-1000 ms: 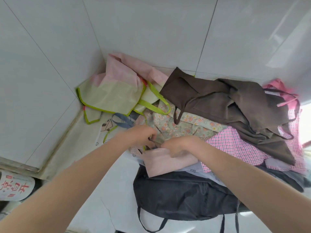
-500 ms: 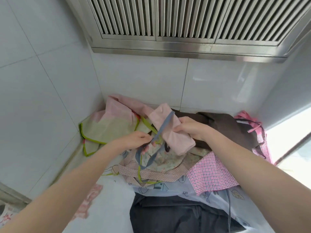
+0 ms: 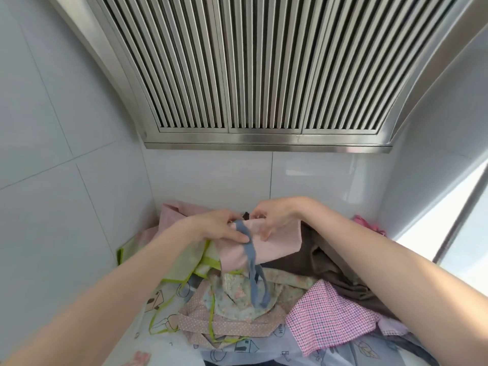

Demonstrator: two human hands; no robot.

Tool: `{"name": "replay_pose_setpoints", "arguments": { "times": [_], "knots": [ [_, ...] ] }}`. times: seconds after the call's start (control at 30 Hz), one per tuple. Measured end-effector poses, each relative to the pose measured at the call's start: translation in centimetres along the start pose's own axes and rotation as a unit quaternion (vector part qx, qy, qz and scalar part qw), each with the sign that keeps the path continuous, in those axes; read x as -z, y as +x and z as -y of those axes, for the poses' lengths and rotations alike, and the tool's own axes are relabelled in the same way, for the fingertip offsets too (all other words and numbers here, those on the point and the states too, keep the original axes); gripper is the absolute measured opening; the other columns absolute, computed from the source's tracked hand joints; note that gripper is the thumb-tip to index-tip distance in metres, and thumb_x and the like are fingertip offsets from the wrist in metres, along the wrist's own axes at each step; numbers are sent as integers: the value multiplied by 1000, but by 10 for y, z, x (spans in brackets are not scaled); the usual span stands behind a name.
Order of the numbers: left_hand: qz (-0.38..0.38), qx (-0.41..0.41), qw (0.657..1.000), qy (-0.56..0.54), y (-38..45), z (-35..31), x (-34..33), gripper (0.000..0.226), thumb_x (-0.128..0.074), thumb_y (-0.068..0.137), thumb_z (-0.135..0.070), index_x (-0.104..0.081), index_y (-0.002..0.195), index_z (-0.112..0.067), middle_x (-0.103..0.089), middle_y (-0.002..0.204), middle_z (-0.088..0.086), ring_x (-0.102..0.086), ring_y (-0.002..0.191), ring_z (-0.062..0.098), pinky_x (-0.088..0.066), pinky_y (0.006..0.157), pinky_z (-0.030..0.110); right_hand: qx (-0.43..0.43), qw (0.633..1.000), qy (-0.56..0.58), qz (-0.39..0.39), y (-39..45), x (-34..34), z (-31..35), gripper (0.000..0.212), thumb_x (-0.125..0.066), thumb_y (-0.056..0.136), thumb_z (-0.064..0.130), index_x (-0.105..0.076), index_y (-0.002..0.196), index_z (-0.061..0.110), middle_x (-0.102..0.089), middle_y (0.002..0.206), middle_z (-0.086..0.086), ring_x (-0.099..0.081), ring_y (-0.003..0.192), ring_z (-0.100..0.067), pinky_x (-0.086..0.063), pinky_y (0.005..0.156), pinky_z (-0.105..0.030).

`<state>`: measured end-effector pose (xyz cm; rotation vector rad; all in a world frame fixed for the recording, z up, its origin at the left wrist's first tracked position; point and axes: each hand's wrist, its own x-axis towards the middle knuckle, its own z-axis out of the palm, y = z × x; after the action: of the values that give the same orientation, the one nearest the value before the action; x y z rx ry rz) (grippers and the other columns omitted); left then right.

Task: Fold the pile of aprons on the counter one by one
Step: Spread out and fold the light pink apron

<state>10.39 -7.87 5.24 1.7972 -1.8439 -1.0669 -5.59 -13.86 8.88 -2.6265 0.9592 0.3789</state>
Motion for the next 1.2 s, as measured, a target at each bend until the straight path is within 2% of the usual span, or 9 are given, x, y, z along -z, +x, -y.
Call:
{"name": "replay_pose_setpoints", "arguments": {
  "times": [0.2,0.43,0.57,0.67,0.8,0.9,1.07,1.13,1.2],
  "knots": [
    [-83,61,976,-194,0,5,5,24,-69,83,-13,-60,104,-6,-65,88,3,-61,79,14,-52,70,25,34,941,142,-307,-8,-1,0,30,-60,91,29,-63,103,2,-64,105,-11,-57,91,-19,-42,81,-28],
    [-122,65,910,-391,-7,11,22,12,-64,86,-9,-61,95,-3,-67,70,5,-64,55,11,-52,47,20,51,954,87,-281,-16,-31,9,40,-71,80,36,-46,102,15,-53,91,2,-51,80,-15,-42,69,-30],
    [-169,54,875,-451,-6,19,26,32,-65,86,-15,-56,114,-2,-63,87,9,-60,73,16,-54,51,21,23,914,303,-268,-10,-30,17,37,-68,80,4,-47,111,6,-52,102,-4,-56,83,-13,-49,75,-26],
    [-201,39,849,-486,-10,22,36,31,-64,87,-21,-56,111,-3,-63,87,9,-62,68,16,-53,47,21,29,834,528,-157,-16,-20,13,10,-56,91,4,-53,100,4,-61,78,-10,-47,39,-10,-39,43,-19],
    [-242,30,836,-491,-18,23,57,32,-66,85,-19,-56,113,-6,-64,89,6,-61,76,16,-54,52,25,16,863,504,23,-25,-14,-10,34,-34,103,23,-58,96,0,-71,79,-11,-33,31,-9,-25,35,-18],
    [-215,11,861,-461,-30,17,63,46,-72,76,-21,-57,117,-5,-67,97,8,-63,83,20,-57,58,28,-30,873,484,52,-22,-21,-18,35,-32,103,22,-58,109,0,-70,102,-13,-58,47,-11,-42,42,-16],
    [-56,-63,927,-366,-42,-7,50,56,-86,59,-33,-61,106,-12,-71,94,3,-67,82,16,-52,79,34,-188,922,290,-176,7,-30,-23,28,-57,91,14,-63,111,-3,-67,112,-19,-70,84,-17,-52,73,-28],
    [4,-89,931,-355,-41,-9,44,72,-92,41,-41,-64,103,-17,-70,99,3,-66,86,17,-47,87,38,-213,867,316,-320,7,-24,-14,38,-49,97,25,-50,128,4,-50,136,-20,-54,117,-28,-41,91,-30],
    [30,-109,922,-371,-40,-8,41,73,-93,38,-42,-65,102,-18,-71,97,2,-67,86,16,-48,84,35,-122,812,431,-374,5,-13,-2,37,-26,104,14,-34,136,-1,-34,145,-27,-48,118,-35,-38,96,-37]
  ]
}}
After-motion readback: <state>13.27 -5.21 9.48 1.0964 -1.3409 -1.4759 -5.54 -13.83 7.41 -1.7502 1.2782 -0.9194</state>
